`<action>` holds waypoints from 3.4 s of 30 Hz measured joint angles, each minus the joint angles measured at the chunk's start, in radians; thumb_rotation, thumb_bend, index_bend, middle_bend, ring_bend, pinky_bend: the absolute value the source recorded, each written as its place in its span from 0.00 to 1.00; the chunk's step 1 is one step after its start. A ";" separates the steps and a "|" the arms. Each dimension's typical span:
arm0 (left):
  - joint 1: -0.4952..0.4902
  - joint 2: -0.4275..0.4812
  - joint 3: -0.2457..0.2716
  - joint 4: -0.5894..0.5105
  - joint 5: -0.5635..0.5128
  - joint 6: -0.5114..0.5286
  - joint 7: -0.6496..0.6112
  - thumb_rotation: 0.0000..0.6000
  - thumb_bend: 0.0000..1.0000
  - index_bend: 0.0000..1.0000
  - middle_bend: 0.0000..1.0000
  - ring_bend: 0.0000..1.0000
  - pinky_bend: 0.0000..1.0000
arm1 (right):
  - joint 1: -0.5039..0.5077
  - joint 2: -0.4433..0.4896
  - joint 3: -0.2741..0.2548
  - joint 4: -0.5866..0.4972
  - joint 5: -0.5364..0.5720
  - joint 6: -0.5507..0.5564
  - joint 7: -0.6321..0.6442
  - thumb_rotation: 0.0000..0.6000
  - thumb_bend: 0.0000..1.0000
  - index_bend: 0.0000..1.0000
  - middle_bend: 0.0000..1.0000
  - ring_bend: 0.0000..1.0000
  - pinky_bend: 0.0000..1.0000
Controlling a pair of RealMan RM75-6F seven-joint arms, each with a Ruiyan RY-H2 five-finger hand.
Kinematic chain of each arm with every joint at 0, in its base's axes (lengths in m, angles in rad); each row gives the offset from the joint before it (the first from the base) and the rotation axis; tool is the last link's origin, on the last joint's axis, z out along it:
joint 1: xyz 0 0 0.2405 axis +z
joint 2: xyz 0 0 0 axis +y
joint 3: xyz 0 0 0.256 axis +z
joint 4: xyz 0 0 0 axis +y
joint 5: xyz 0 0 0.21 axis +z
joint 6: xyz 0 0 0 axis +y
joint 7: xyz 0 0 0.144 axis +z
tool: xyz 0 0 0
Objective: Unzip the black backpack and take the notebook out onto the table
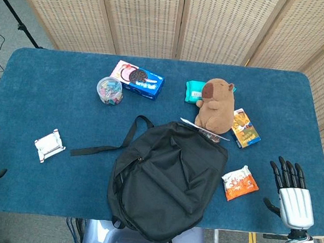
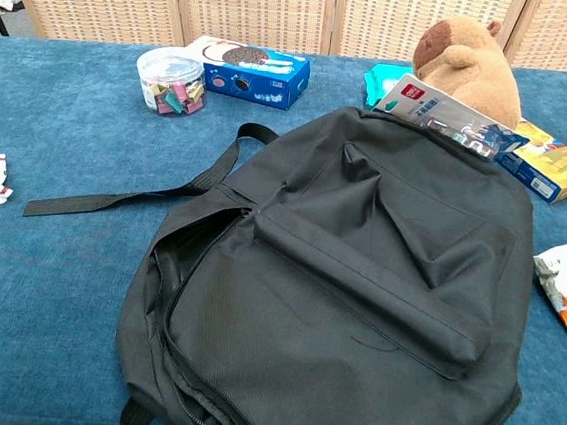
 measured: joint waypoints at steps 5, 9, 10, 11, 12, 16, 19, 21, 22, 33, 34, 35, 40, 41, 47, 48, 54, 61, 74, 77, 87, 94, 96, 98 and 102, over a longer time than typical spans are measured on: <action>0.001 0.003 -0.001 0.000 0.000 -0.001 -0.004 1.00 0.12 0.00 0.00 0.00 0.00 | 0.009 0.014 -0.021 0.005 -0.053 -0.014 0.043 1.00 0.00 0.00 0.00 0.00 0.00; 0.001 0.003 -0.002 -0.001 -0.001 -0.001 -0.005 1.00 0.12 0.00 0.00 0.00 0.00 | 0.022 0.024 -0.053 0.016 -0.120 -0.031 0.072 1.00 0.00 0.00 0.00 0.00 0.00; 0.001 0.002 -0.003 -0.001 -0.001 -0.001 -0.005 1.00 0.12 0.00 0.00 0.00 0.00 | 0.027 0.026 -0.064 0.019 -0.140 -0.036 0.079 1.00 0.00 0.00 0.00 0.00 0.00; 0.000 0.002 -0.003 -0.001 -0.002 -0.002 -0.004 1.00 0.12 0.00 0.00 0.00 0.00 | 0.032 0.028 -0.075 0.022 -0.162 -0.042 0.088 1.00 0.00 0.00 0.00 0.00 0.00; 0.000 0.002 -0.003 -0.001 -0.002 -0.004 -0.004 1.00 0.12 0.00 0.00 0.00 0.00 | 0.041 0.031 -0.091 0.026 -0.194 -0.050 0.106 1.00 0.00 0.00 0.00 0.00 0.00; -0.003 0.000 0.000 0.002 -0.005 -0.016 0.001 1.00 0.12 0.00 0.00 0.00 0.00 | 0.070 0.037 -0.146 0.040 -0.297 -0.070 0.192 1.00 0.00 0.00 0.00 0.00 0.00; -0.005 -0.003 0.001 0.008 -0.008 -0.023 0.010 1.00 0.12 0.00 0.00 0.00 0.00 | 0.096 0.041 -0.191 0.047 -0.377 -0.088 0.245 1.00 0.00 0.00 0.00 0.00 0.00; -0.005 -0.005 0.001 0.010 -0.011 -0.023 0.012 1.00 0.12 0.00 0.00 0.00 0.00 | 0.121 0.042 -0.218 0.050 -0.430 -0.107 0.265 1.00 0.00 0.00 0.00 0.00 0.00; -0.004 -0.005 0.000 0.010 -0.012 -0.023 0.012 1.00 0.12 0.00 0.00 0.00 0.00 | 0.133 0.042 -0.228 0.050 -0.451 -0.117 0.273 1.00 0.00 0.00 0.00 0.00 0.00; -0.009 -0.016 -0.003 0.018 -0.024 -0.037 0.032 1.00 0.12 0.00 0.00 0.00 0.00 | 0.284 0.029 -0.246 -0.082 -0.536 -0.306 0.285 1.00 0.00 0.00 0.00 0.00 0.00; -0.009 -0.017 -0.003 0.019 -0.025 -0.037 0.032 1.00 0.12 0.00 0.00 0.00 0.00 | 0.297 0.027 -0.242 -0.096 -0.537 -0.327 0.277 1.00 0.00 0.00 0.00 0.00 0.00; -0.009 -0.017 -0.005 0.019 -0.027 -0.037 0.032 1.00 0.12 0.00 0.00 0.00 0.00 | 0.310 0.026 -0.238 -0.109 -0.538 -0.348 0.269 1.00 0.00 0.00 0.00 0.00 0.00; -0.012 -0.017 -0.009 0.023 -0.040 -0.045 0.031 1.00 0.12 0.00 0.00 0.00 0.00 | 0.378 0.007 -0.219 -0.168 -0.537 -0.462 0.232 1.00 0.00 0.00 0.00 0.00 0.00; -0.012 -0.017 -0.010 0.024 -0.041 -0.046 0.030 1.00 0.12 0.00 0.00 0.00 0.00 | 0.388 0.000 -0.216 -0.172 -0.536 -0.479 0.225 1.00 0.00 0.00 0.00 0.00 0.00; -0.015 -0.017 -0.014 0.028 -0.052 -0.053 0.028 1.00 0.12 0.00 0.00 0.00 0.00 | 0.418 -0.067 -0.209 -0.141 -0.539 -0.533 0.166 1.00 0.00 0.00 0.00 0.00 0.00; -0.015 -0.017 -0.015 0.028 -0.052 -0.054 0.028 1.00 0.12 0.00 0.00 0.00 0.00 | 0.420 -0.082 -0.209 -0.124 -0.541 -0.537 0.155 1.00 0.00 0.00 0.00 0.00 0.00; -0.016 -0.020 -0.017 0.032 -0.058 -0.058 0.031 1.00 0.12 0.00 0.00 0.00 0.00 | 0.425 -0.150 -0.207 -0.043 -0.548 -0.538 0.104 1.00 0.00 0.00 0.00 0.00 0.00; -0.019 -0.024 -0.018 0.036 -0.067 -0.066 0.037 1.00 0.12 0.00 0.00 0.00 0.00 | 0.399 -0.225 -0.193 0.045 -0.533 -0.480 0.072 1.00 0.00 0.00 0.00 0.00 0.00; -0.023 -0.028 -0.018 0.040 -0.074 -0.075 0.041 1.00 0.12 0.00 0.00 0.00 0.00 | 0.372 -0.306 -0.193 0.137 -0.509 -0.347 0.155 1.00 0.67 0.15 0.26 0.23 0.14; -0.023 -0.029 -0.017 0.040 -0.073 -0.075 0.042 1.00 0.12 0.00 0.00 0.00 0.00 | 0.372 -0.305 -0.201 0.133 -0.501 -0.332 0.189 1.00 0.68 0.16 0.28 0.23 0.14; -0.023 -0.029 -0.015 0.039 -0.071 -0.075 0.043 1.00 0.12 0.00 0.00 0.00 0.00 | 0.384 -0.297 -0.198 0.084 -0.449 -0.332 0.240 1.00 0.68 0.33 0.41 0.33 0.21; -0.022 -0.026 -0.015 0.037 -0.069 -0.072 0.036 1.00 0.12 0.00 0.00 0.00 0.00 | 0.376 -0.320 -0.176 0.091 -0.433 -0.286 0.253 1.00 0.72 0.60 0.63 0.53 0.48; -0.022 -0.025 -0.015 0.036 -0.068 -0.072 0.034 1.00 0.12 0.00 0.00 0.00 0.00 | 0.371 -0.338 -0.163 0.113 -0.425 -0.260 0.269 1.00 0.72 0.62 0.65 0.55 0.51; -0.022 -0.024 -0.015 0.035 -0.068 -0.072 0.032 1.00 0.12 0.00 0.00 0.00 0.00 | 0.371 -0.350 -0.150 0.132 -0.416 -0.247 0.288 1.00 0.72 0.63 0.65 0.55 0.53; -0.022 -0.023 -0.014 0.036 -0.067 -0.072 0.030 1.00 0.12 0.00 0.00 0.00 0.00 | 0.383 -0.360 -0.114 0.171 -0.403 -0.227 0.309 1.00 0.72 0.63 0.66 0.55 0.53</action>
